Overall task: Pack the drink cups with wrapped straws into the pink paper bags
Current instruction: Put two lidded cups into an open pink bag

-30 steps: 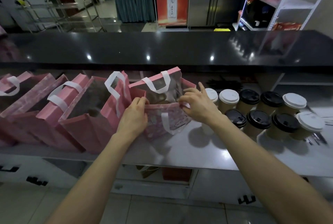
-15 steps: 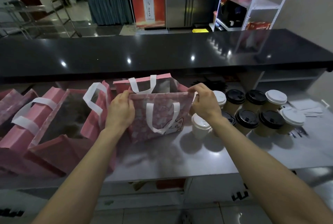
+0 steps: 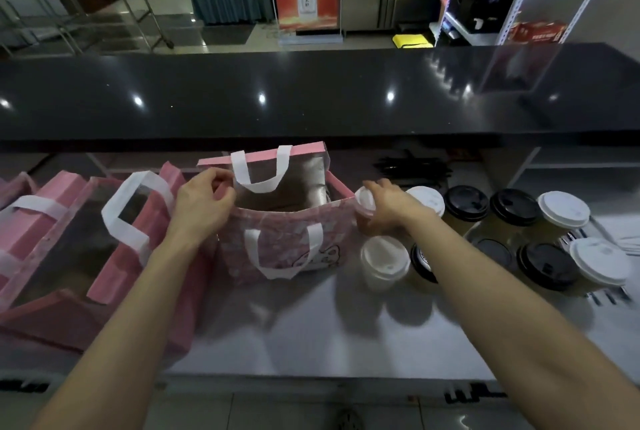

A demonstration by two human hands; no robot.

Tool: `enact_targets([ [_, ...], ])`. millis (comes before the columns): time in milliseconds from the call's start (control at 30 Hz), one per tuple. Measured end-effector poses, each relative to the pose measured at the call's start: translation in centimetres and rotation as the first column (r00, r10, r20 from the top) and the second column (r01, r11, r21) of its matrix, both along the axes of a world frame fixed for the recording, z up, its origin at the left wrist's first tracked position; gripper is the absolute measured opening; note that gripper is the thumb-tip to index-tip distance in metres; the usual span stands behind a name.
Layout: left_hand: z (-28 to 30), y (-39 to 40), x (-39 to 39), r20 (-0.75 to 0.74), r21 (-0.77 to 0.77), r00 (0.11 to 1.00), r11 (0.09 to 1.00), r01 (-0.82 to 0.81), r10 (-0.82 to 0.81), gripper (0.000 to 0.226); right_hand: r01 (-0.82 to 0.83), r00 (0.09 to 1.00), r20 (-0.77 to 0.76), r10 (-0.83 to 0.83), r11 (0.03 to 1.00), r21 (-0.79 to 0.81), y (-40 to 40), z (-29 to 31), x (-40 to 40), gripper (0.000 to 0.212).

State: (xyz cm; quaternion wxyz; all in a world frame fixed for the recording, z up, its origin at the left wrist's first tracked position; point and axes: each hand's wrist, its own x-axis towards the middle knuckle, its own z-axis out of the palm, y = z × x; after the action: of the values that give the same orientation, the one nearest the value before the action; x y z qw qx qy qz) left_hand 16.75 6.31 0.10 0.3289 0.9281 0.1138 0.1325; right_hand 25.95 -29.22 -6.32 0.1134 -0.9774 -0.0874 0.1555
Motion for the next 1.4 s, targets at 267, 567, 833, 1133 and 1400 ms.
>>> enact_targets([
  [267,2.2,1.8,0.9,-0.137,0.082,0.971,0.975,0.208,-0.195,0.029,0.133,0.933,0.298,-0.201,0.963,0.234,1.7,4.0,1.8,0.096],
  [567,3.1,3.9,1.9,-0.161,0.587,0.929,0.724,0.362,-0.334,0.034,-0.167,0.678,0.639,-0.363,0.771,0.615,5.4,13.9,-2.3,0.077],
  [833,2.6,5.5,2.2,-0.362,0.574,0.865,0.648,0.501,-0.348,0.139,-0.228,0.963,0.232,0.136,0.872,0.433,7.3,14.7,-4.1,0.071],
  [1133,3.2,5.9,1.8,-0.347,0.268,0.787,0.75,0.605,-0.51,0.178,-0.366,0.92,0.198,0.339,0.923,0.119,11.9,14.7,-3.9,0.087],
  [1400,3.5,6.3,1.8,-0.318,0.251,0.771,0.735,0.629,-0.551,0.184,-0.547,0.834,-0.013,0.552,0.822,-0.155,18.7,11.1,-1.9,0.091],
])
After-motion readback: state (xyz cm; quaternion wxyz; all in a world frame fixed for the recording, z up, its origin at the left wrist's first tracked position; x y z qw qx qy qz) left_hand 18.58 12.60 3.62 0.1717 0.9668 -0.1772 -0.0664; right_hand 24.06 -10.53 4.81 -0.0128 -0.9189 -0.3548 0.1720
